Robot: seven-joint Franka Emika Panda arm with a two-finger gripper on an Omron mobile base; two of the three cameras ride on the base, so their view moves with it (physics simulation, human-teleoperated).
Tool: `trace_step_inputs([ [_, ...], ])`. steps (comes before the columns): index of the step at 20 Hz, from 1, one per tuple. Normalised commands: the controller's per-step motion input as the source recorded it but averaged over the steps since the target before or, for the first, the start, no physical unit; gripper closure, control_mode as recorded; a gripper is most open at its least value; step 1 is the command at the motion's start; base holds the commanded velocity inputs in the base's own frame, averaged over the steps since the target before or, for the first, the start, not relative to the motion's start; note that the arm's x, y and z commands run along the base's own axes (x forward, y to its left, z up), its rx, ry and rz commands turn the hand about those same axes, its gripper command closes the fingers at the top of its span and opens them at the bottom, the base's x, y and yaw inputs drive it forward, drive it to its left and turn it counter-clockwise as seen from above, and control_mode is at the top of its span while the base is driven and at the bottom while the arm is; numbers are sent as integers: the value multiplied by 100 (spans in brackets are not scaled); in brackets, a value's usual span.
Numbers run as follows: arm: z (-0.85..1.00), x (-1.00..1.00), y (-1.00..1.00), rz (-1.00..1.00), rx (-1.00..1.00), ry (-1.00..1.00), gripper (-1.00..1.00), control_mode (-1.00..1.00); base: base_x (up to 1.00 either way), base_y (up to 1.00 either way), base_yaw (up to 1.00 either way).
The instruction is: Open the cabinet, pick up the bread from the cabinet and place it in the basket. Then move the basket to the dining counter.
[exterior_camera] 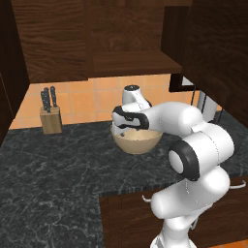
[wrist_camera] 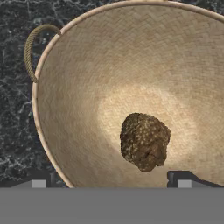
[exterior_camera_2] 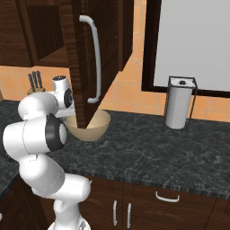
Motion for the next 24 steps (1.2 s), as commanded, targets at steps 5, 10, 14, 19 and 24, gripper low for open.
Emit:
trace_step_inputs([
  [5, 0, 2, 23, 26, 1, 0, -100, -100, 0, 0, 0],
  [10, 0, 12, 11, 12, -2, 2, -100, -100, 0, 0, 0],
  [14, -23, 1, 17, 7, -4, 2, -100, -100, 0, 0, 0],
  [19, -31, 19, 2, 2, -3, 0, -100, -100, 0, 0, 0],
  [24, -31, 25, 0, 2, -2, 0, -100, -100, 0, 0, 0],
])
